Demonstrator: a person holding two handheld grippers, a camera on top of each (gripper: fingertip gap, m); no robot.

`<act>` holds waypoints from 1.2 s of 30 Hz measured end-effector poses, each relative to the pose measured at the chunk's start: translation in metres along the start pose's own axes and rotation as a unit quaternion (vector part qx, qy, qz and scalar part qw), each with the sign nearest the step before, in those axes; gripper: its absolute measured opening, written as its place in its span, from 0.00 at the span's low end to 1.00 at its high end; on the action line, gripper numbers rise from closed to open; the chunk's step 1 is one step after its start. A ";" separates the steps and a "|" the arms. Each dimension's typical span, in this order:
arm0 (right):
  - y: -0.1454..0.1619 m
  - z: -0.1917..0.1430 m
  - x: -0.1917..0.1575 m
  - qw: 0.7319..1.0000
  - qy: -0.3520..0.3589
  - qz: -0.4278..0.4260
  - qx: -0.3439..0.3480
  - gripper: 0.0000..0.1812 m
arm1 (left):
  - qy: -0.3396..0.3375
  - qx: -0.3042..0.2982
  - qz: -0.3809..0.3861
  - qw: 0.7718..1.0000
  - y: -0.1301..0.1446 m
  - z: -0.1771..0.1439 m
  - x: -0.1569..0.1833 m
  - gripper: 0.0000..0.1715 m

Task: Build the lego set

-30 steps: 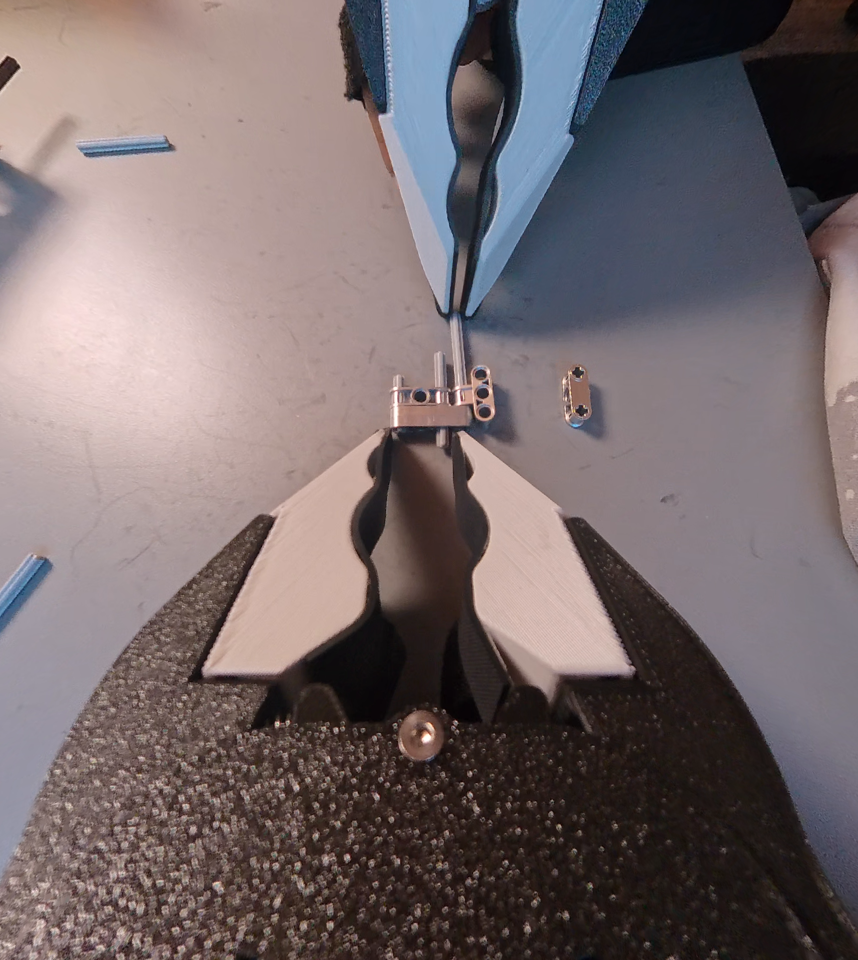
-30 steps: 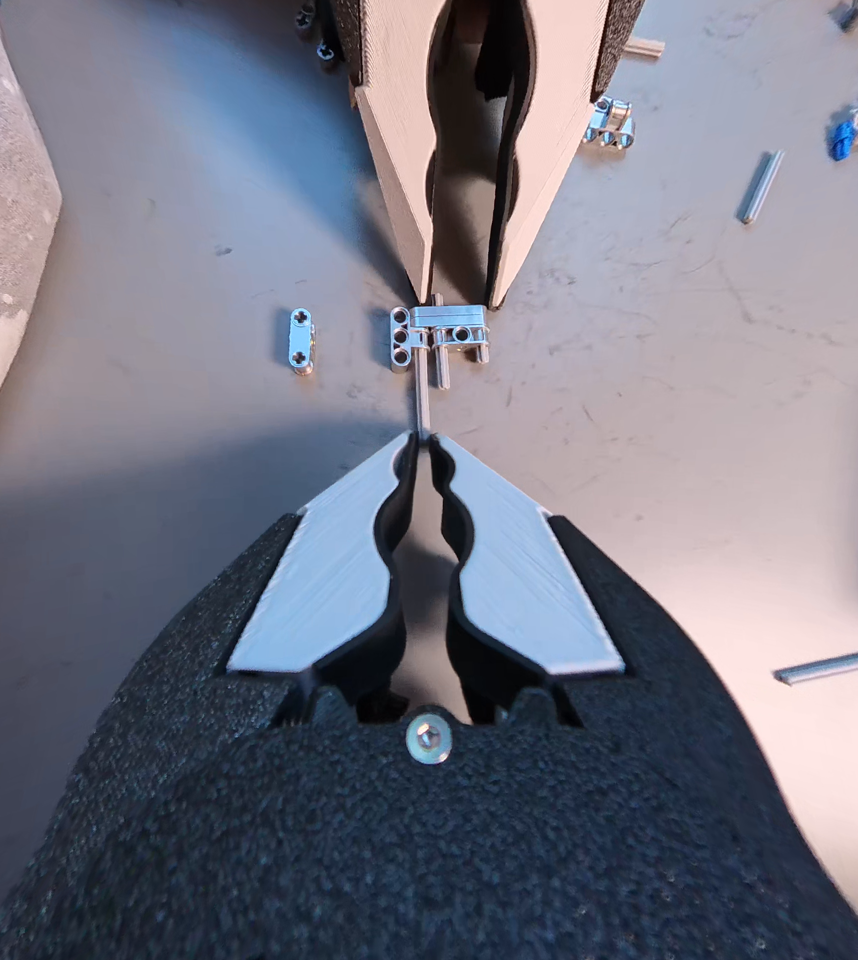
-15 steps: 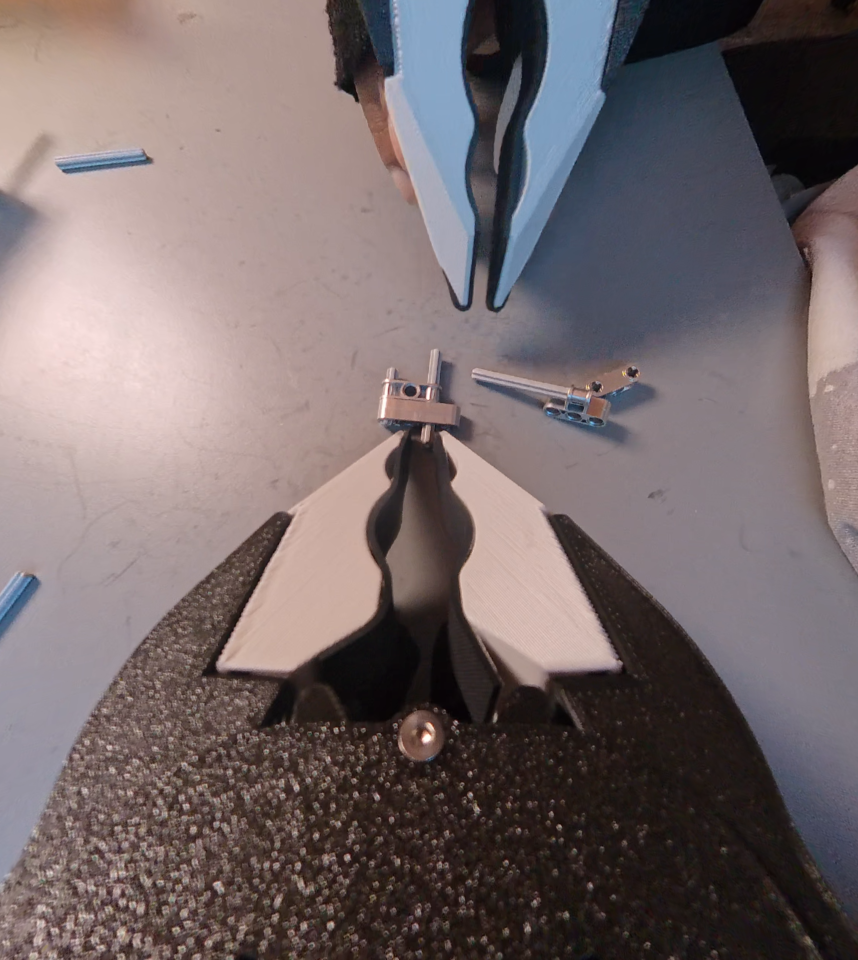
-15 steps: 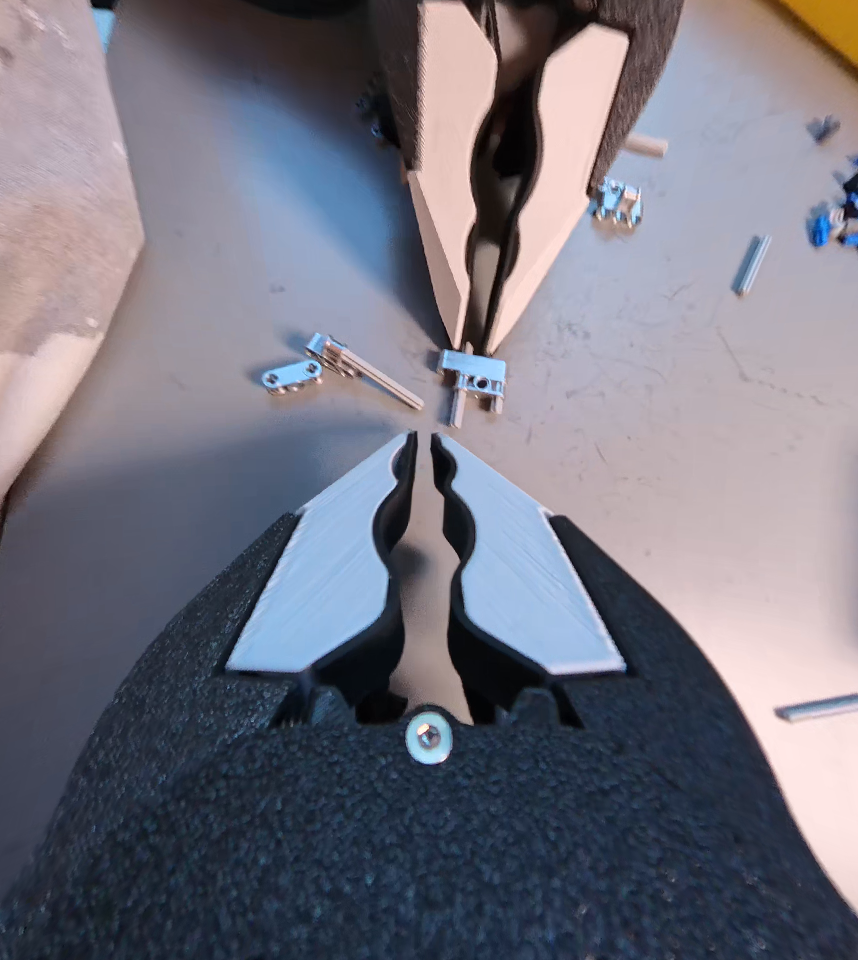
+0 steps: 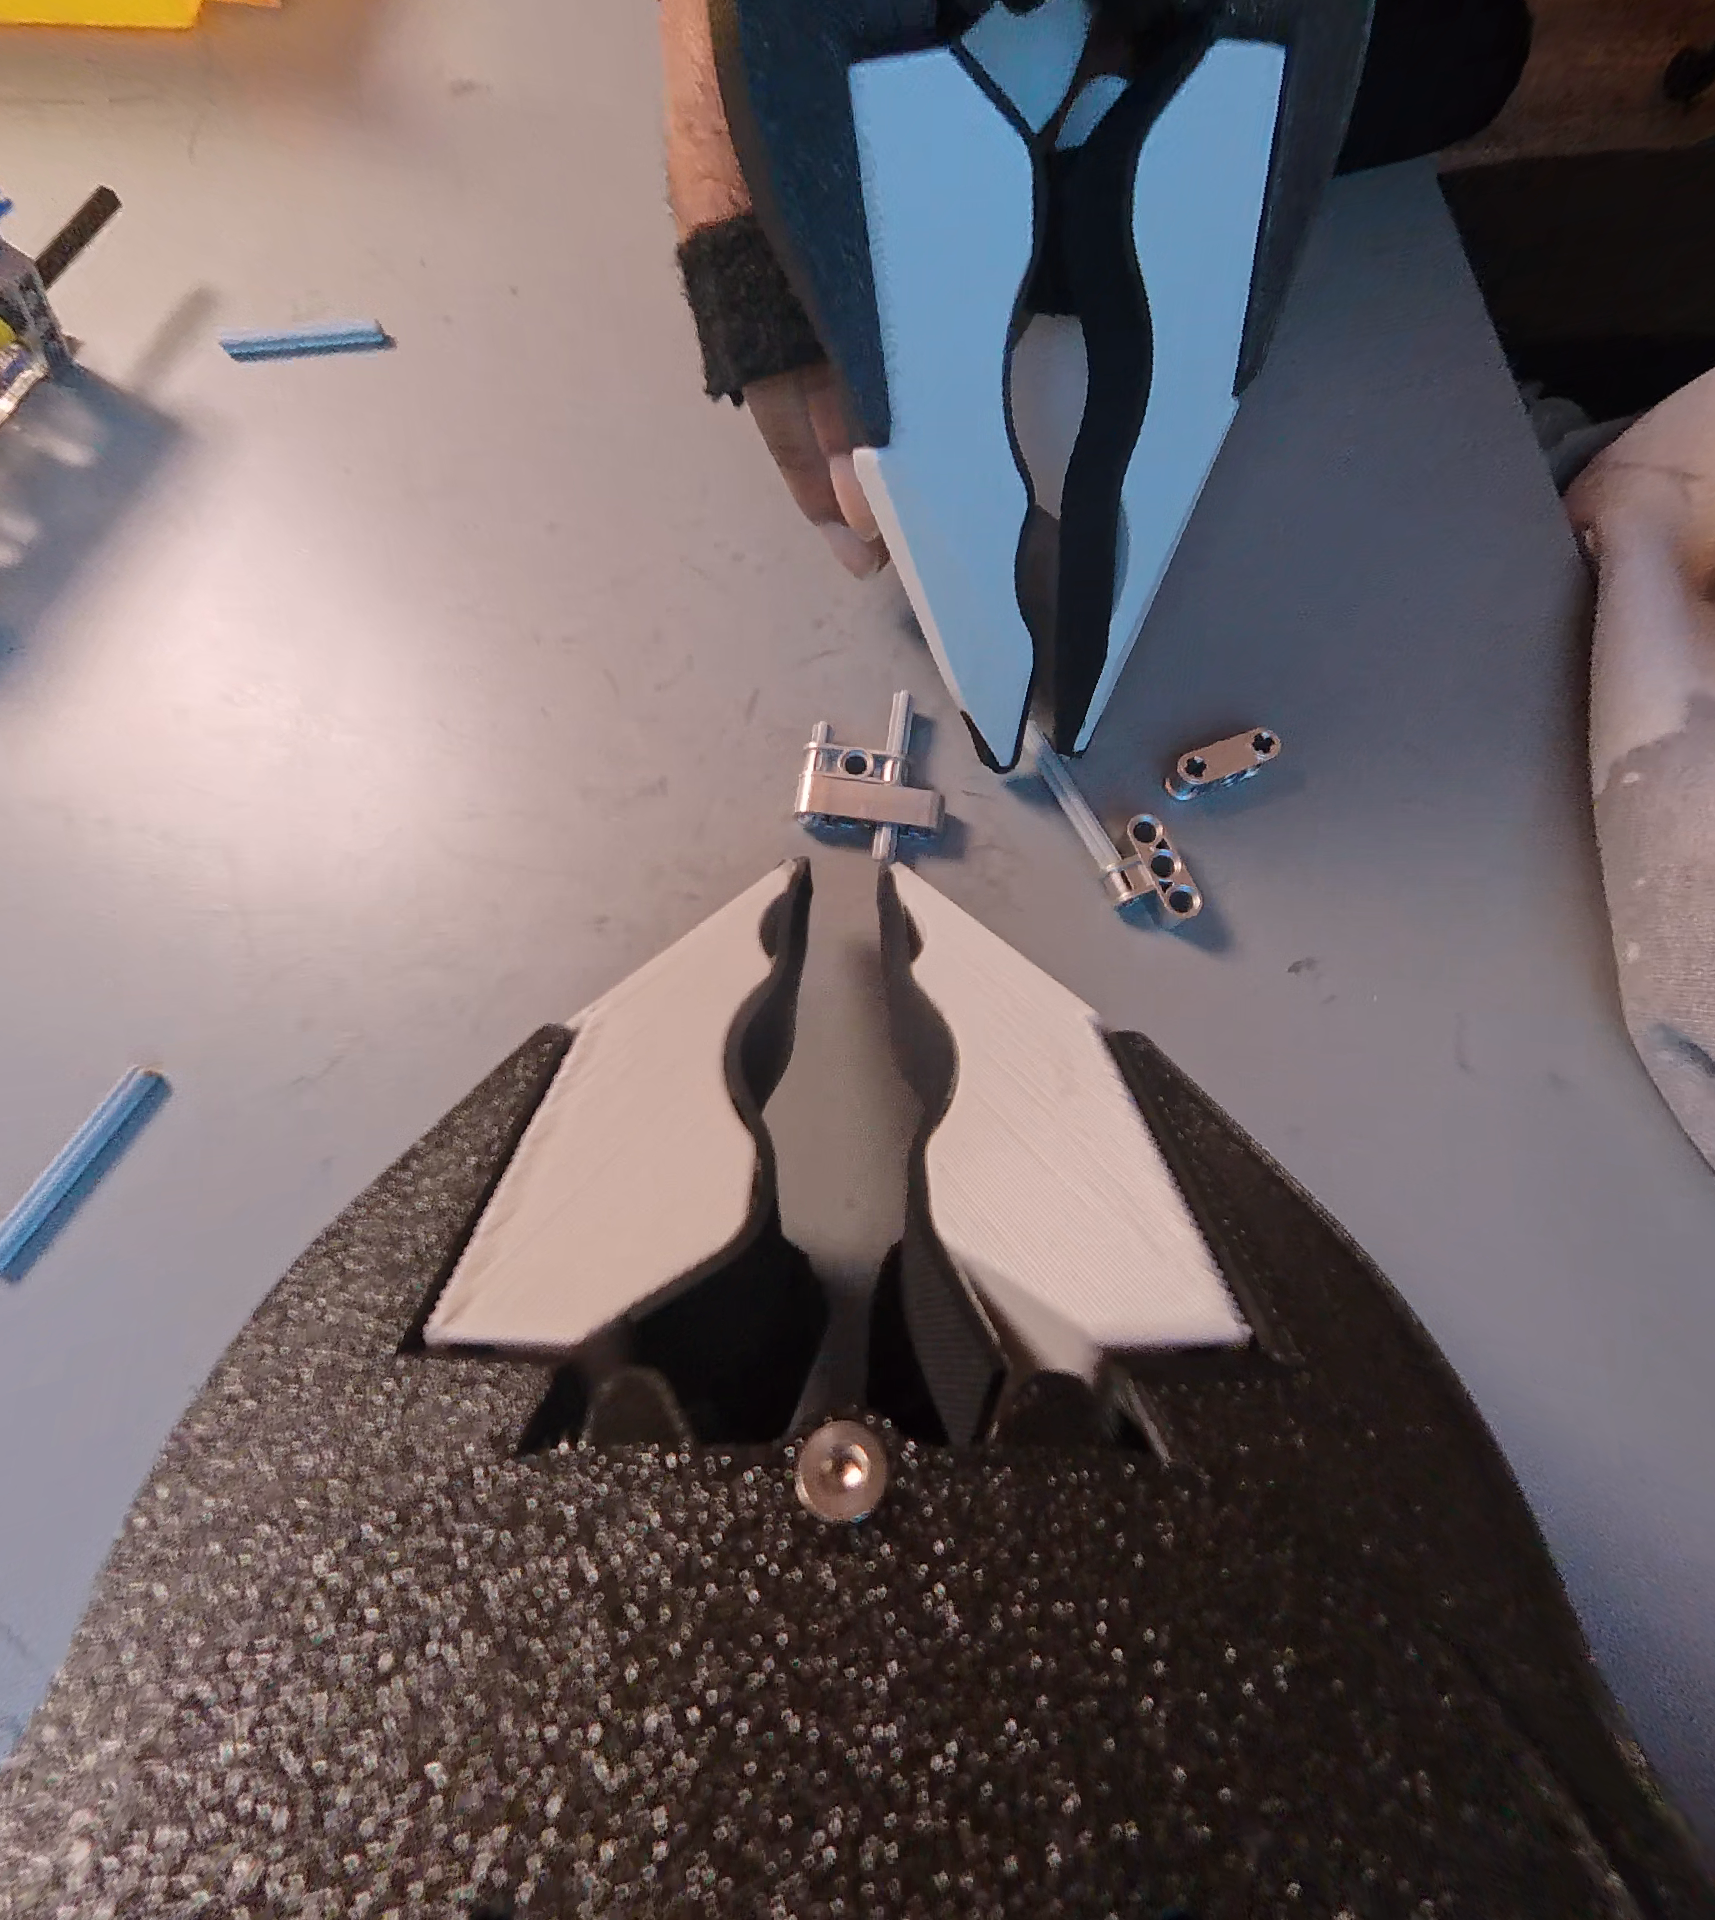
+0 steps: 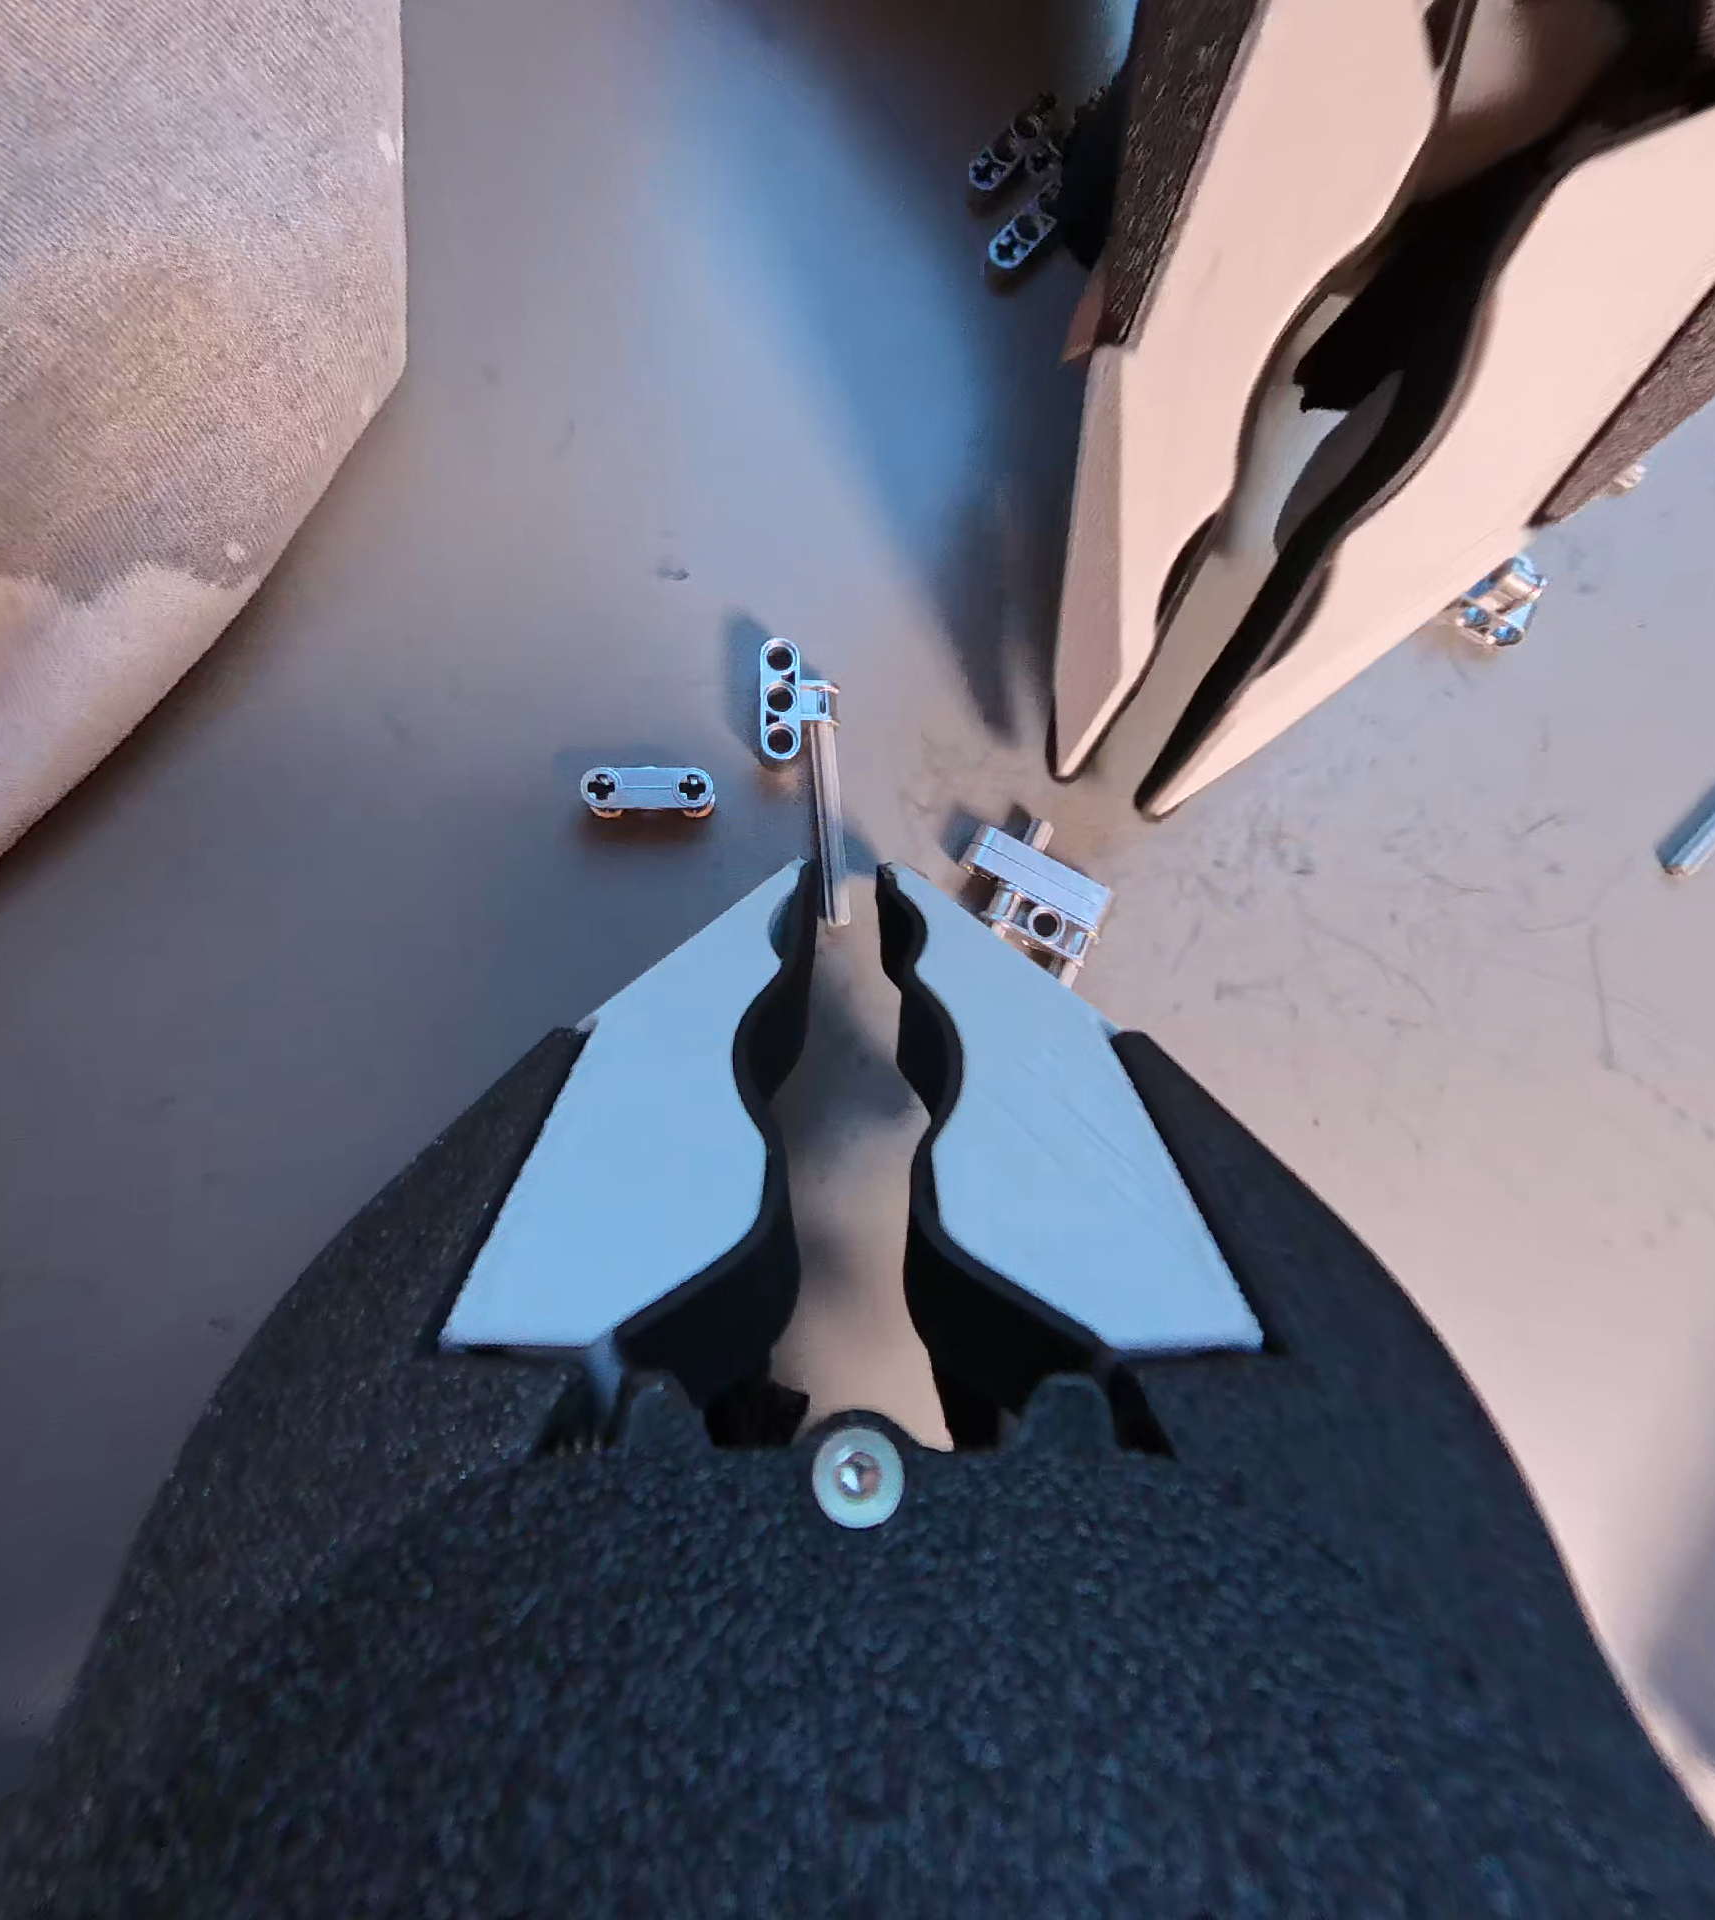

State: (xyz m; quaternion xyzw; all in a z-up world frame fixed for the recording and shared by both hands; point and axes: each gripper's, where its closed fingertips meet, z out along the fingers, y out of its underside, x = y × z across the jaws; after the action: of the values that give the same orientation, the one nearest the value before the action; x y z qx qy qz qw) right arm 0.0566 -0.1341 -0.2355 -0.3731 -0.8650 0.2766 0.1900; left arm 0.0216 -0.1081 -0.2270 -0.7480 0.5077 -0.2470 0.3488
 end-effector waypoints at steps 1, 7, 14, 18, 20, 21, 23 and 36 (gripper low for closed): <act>0.000 -0.001 0.000 1.000 0.002 0.002 0.001 0.05 | 0.001 0.007 -0.003 1.000 -0.003 -0.003 -0.001 0.07; 0.003 -0.001 0.000 1.000 0.010 0.029 0.001 0.05 | 0.065 -0.002 -0.001 0.998 -0.003 -0.013 0.021 0.07; 0.001 0.001 -0.002 0.998 0.018 0.060 0.008 0.01 | 0.131 -0.058 0.019 0.989 0.014 -0.002 0.053 0.07; 0.003 0.000 -0.003 0.996 0.036 0.079 0.005 0.01 | 0.124 -0.053 0.025 0.991 0.011 0.001 0.053 0.07; 0.006 -0.003 -0.004 0.995 0.043 0.089 0.001 0.01 | 0.114 -0.044 0.017 0.992 0.008 -0.001 0.048 0.07; 0.009 -0.005 -0.005 0.994 0.047 0.095 0.000 0.01 | 0.106 -0.040 0.013 0.994 0.007 -0.002 0.044 0.07; 0.013 -0.009 -0.006 0.993 0.055 0.103 0.001 0.01 | 0.096 -0.041 0.009 0.994 0.007 -0.004 0.039 0.07; 0.011 -0.008 -0.010 0.995 0.046 0.085 0.005 0.01 | 0.047 -0.054 0.041 0.997 0.006 0.007 0.032 0.06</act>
State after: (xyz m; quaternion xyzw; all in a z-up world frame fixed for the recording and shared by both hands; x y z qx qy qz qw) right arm 0.0729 -0.1326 -0.2370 -0.4566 -0.8191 0.2789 0.2069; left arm 0.0347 -0.1376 -0.2361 -0.7317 0.5665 -0.2400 0.2934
